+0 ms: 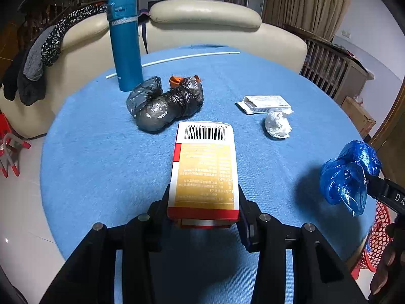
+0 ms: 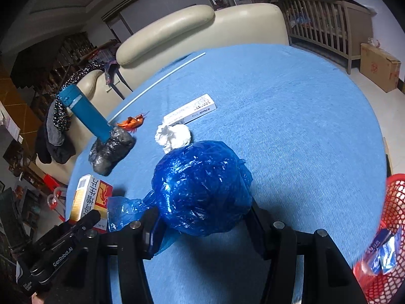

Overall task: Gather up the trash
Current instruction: 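Grasp the orange-and-white medicine box with the left tool while the right tool holds the blue bag, then carry the medicine box and blue bag toward the red basket with both tools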

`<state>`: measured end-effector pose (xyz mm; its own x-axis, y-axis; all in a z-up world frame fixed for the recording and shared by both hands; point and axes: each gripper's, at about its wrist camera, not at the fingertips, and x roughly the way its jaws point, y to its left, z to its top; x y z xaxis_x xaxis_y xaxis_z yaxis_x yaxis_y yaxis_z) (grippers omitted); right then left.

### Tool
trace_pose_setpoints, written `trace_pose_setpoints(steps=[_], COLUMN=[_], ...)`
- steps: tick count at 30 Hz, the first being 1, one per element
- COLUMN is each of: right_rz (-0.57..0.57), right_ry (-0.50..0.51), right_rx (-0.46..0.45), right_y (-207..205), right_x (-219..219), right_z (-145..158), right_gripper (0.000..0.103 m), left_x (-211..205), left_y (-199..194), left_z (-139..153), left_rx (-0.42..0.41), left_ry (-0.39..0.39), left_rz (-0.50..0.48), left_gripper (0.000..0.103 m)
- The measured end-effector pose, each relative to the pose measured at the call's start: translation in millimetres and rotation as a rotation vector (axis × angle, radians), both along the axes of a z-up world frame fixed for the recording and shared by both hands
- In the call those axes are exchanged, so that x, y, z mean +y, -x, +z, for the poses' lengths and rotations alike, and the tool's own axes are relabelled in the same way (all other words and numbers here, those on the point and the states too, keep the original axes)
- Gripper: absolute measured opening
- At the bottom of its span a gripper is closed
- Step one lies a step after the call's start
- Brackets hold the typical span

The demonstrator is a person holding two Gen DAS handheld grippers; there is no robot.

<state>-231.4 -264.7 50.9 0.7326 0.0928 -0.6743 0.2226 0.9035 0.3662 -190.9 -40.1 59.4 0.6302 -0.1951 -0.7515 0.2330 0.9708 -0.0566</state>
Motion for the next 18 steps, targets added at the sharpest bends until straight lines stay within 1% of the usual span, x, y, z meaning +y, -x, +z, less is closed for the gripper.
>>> trace_pose_setpoints(steps=[7,18], right_rz=[-0.018,-0.073], right_ry=[-0.007,-0.024], right_rx=[-0.036,-0.092], right_y=[29.3,65.1], right_x=[0.8,-12.5], right_z=[9.5,24.8], right_gripper=[0.059,0.059], left_x=[0.2,-9.3], left_y=[31.3,69.0], left_z=[16.6,50.1], left_rx=[-0.029,-0.124], left_ry=[0.0,0.002], left_rz=[-0.015,-0.059], left_gripper=[0.045,0.045])
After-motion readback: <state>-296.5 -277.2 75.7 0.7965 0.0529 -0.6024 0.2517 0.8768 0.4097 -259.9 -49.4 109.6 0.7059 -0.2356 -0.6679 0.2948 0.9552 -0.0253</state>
